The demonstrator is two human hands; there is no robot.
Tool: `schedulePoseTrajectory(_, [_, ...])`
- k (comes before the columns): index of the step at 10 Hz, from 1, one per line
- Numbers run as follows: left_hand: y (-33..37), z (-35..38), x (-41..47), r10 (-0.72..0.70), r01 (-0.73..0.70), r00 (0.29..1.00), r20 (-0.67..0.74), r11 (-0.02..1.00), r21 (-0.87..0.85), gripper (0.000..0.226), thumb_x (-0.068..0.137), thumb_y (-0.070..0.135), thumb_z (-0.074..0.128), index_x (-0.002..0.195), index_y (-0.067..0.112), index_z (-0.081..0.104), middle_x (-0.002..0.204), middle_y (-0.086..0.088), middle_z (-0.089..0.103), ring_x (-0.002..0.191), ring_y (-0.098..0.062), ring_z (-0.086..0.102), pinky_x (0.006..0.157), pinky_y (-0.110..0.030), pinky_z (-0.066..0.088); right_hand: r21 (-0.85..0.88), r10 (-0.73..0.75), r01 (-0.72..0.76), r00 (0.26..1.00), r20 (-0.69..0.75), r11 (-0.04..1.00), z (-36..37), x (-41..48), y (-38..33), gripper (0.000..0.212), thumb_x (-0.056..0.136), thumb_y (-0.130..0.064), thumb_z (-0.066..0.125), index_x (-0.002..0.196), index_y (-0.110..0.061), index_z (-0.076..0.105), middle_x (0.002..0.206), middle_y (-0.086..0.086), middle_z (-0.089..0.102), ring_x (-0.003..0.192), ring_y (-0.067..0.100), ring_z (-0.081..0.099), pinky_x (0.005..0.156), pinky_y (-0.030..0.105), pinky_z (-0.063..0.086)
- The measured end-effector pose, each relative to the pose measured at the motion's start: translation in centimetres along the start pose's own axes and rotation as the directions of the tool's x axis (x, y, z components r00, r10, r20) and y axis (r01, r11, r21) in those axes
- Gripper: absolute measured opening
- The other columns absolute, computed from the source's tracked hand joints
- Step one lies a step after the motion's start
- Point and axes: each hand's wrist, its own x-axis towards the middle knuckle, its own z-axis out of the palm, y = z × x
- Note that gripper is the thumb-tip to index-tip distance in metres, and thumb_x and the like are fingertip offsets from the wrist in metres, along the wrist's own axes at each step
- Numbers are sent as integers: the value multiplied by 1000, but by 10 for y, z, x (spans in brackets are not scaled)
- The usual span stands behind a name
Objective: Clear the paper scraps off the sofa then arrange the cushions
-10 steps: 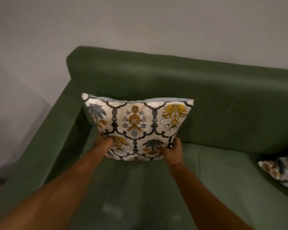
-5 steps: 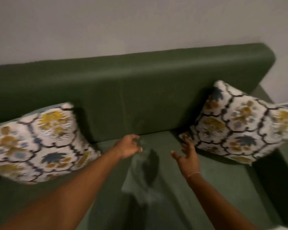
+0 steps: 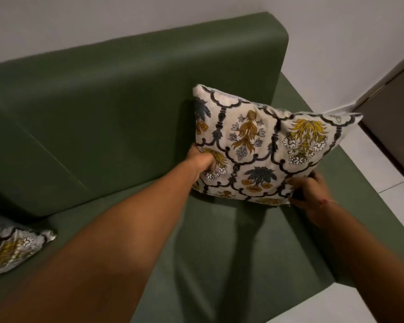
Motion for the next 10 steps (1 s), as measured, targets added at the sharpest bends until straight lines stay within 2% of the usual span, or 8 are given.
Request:
schedulePoseTrajectory(1, [-9,-14,-8,22,-28,999,-45,990,-140,81,65,-14,54,135,25,43,126,-2,55,122,-27,47,82,-33,42,-2,-56,56,996,71,998,15,-4,-11,67,77,10,54,135,-22,44,134,6,55,119,32,51,86,47,48])
schedulePoseTrajectory(3, [-47,-34,-43,26,-49,996,-84,954,-294,61,65,-10,63,107,32,52,110,7,62,110,-20,54,98,-46,46,-24,-171,177,974,152,984,28,-8,-21,69,70,13,58,126,-28,54,119,-3,65,109,24,58,92,50,51])
schedulePoseTrajectory(4, [-69,-49,-54,7,-78,979,-204,936,-343,58,66,-8,66,109,28,52,108,4,65,106,-20,58,95,-44,49,-53,-186,201,960,207,978,51,-10,-26,70,65,12,61,120,-31,57,108,-8,68,104,23,60,84,46,54])
schedulePoseTrajectory(6, [-105,-71,-60,-25,-102,950,-311,917,-385,64,66,-8,68,119,22,52,114,-1,67,109,-25,60,99,-49,49,-76,-150,173,958,245,982,101,-10,-13,81,61,7,54,131,-32,48,130,2,58,120,29,49,102,57,44])
schedulePoseTrajectory(7, [-115,-71,-58,-4,-141,937,-349,911,-388,64,64,-8,67,120,21,54,112,1,68,107,-22,61,96,-45,50,-83,-144,170,955,261,982,109,-8,-4,83,58,2,53,133,-33,44,124,-2,57,119,28,48,103,56,43])
schedulePoseTrajectory(8, [-117,-73,-52,27,-167,940,-340,906,-389,70,63,-8,67,125,21,52,106,9,67,103,-14,61,88,-33,50,-108,-142,176,954,263,978,111,-7,-2,87,53,-5,54,135,-33,40,131,1,54,120,28,47,103,56,44])
schedulePoseTrajectory(9, [-122,-80,-54,51,-162,945,-322,931,-328,75,64,-6,70,131,23,51,110,7,68,107,-21,62,90,-36,51,-177,-173,221,952,252,959,105,-17,3,86,60,-5,62,138,-31,37,137,4,52,124,31,47,103,55,43])
schedulePoseTrajectory(10, [-130,-98,-73,116,-129,939,-325,992,-18,81,71,15,76,142,29,40,132,-3,60,123,-28,55,104,-41,45,-216,-282,301,953,115,929,95,-40,6,89,69,-1,71,145,-21,29,145,9,46,130,30,45,106,49,43])
